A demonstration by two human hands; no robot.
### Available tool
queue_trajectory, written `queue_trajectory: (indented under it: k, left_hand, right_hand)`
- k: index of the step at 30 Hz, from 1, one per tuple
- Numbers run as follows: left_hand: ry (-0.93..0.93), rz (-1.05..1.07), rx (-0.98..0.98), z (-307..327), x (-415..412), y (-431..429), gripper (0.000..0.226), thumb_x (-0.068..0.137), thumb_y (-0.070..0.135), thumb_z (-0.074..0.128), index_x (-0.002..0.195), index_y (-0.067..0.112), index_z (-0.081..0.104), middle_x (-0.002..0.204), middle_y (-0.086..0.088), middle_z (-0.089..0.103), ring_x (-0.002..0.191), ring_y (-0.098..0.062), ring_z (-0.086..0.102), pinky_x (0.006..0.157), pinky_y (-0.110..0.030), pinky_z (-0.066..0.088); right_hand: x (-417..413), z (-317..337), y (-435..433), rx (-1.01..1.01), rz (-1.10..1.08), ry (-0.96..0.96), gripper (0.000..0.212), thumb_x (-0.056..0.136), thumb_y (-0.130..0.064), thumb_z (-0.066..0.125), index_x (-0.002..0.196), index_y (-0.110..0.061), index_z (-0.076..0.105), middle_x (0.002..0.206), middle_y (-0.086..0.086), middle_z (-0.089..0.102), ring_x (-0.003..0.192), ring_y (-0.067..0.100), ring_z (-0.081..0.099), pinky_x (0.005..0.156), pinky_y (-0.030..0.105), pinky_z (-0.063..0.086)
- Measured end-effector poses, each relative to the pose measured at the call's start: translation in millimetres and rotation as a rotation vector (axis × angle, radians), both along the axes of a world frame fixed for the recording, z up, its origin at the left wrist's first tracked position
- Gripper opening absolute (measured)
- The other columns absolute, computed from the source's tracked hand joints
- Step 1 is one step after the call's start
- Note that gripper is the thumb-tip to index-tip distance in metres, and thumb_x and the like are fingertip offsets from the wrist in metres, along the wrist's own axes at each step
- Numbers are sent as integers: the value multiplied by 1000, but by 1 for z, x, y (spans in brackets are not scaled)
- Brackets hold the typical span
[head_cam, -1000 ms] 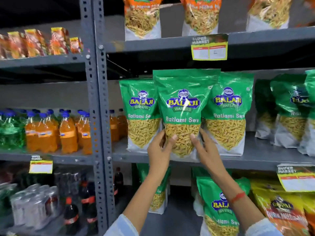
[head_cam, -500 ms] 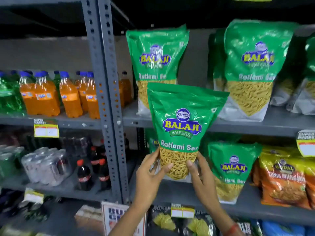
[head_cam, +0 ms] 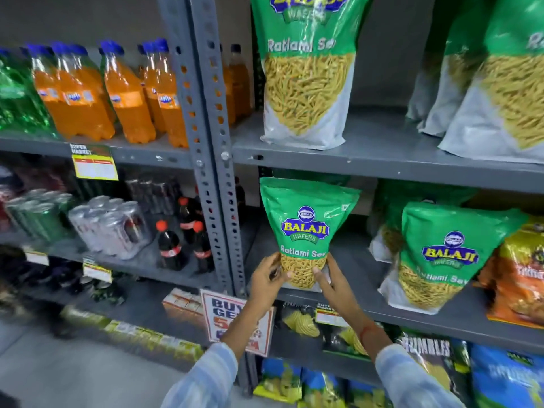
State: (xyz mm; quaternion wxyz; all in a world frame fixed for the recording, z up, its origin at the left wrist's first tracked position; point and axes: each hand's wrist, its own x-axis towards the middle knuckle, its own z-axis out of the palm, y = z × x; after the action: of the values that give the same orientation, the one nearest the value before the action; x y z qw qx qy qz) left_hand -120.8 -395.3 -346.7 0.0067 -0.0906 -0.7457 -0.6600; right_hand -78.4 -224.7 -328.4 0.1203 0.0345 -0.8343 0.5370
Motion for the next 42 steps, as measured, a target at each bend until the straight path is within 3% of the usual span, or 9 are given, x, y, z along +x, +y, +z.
queue_trajectory:
  k: [6,12,16,20,24,27,33,39,42]
  left_hand:
    - [12,30,-19,-22,-11,6,59,81,1,69,135,4,45,134,-10,54,122,-19,53,90,-9,46]
    - [-17,34,-42,-22,-13,8,60,81,6,71,135,9,45,136,-6,55,127,-22,53,95,-15,46]
    - [-5,35,-55,-13,-4,9,63,81,8,71,136,13,41,138,-6,51,131,-26,48,97,-15,43]
    - [195,217,-138,22,26,20,87,77,64,58,143,10,37,144,2,41,133,2,36,104,-12,29]
    - [586,370,-175,102,63,40,45,95,20,55,138,10,44,140,0,49,127,14,38,101,-4,30]
    - [804,439,-157,164,74,52,43,97,15,51,138,9,43,143,-5,49,134,-8,43,110,-24,34]
    - [1036,485,-131,271,61,59,57,96,19,52,146,8,29,151,-5,36,141,-13,33,115,-29,29]
    - [721,326,-93,332,23,42,96,81,44,63,151,16,3,157,11,13,133,9,13,109,-9,16]
    - [436,184,-70,329,-9,25,126,59,68,66,151,20,-6,161,-1,12,143,-12,17,112,-28,16]
  right_hand:
    - [-9,-10,-2,-116,85,-117,43,100,-8,43,136,-24,25,126,-22,45,105,-35,41,83,-7,33]
    - [-15,-7,-1,-146,128,-139,38,102,-13,39,134,-27,24,127,-17,42,116,-2,45,78,-9,32]
    - [-9,-4,-2,-153,125,-105,42,101,-18,43,138,-27,25,132,-14,46,111,-23,47,91,0,39]
    - [0,14,-7,-145,-218,197,49,97,-32,46,141,-15,36,138,7,46,127,12,45,109,37,38]
    - [26,89,-20,-237,-241,588,24,95,-27,41,115,-18,51,109,4,49,101,6,51,90,22,44]
    - [40,156,-25,-253,-187,783,20,94,-19,43,110,-12,55,103,4,54,94,10,53,87,21,43]
    - [37,263,-14,-194,-134,1036,23,96,-18,42,118,-14,50,114,8,54,104,24,55,93,34,45]
    - [-3,308,-6,-55,-172,811,48,99,-30,38,141,-6,36,143,8,41,131,17,37,111,34,30]
    - [-30,305,1,-37,-55,507,70,99,-44,38,153,-8,13,162,9,12,149,20,11,122,36,9]
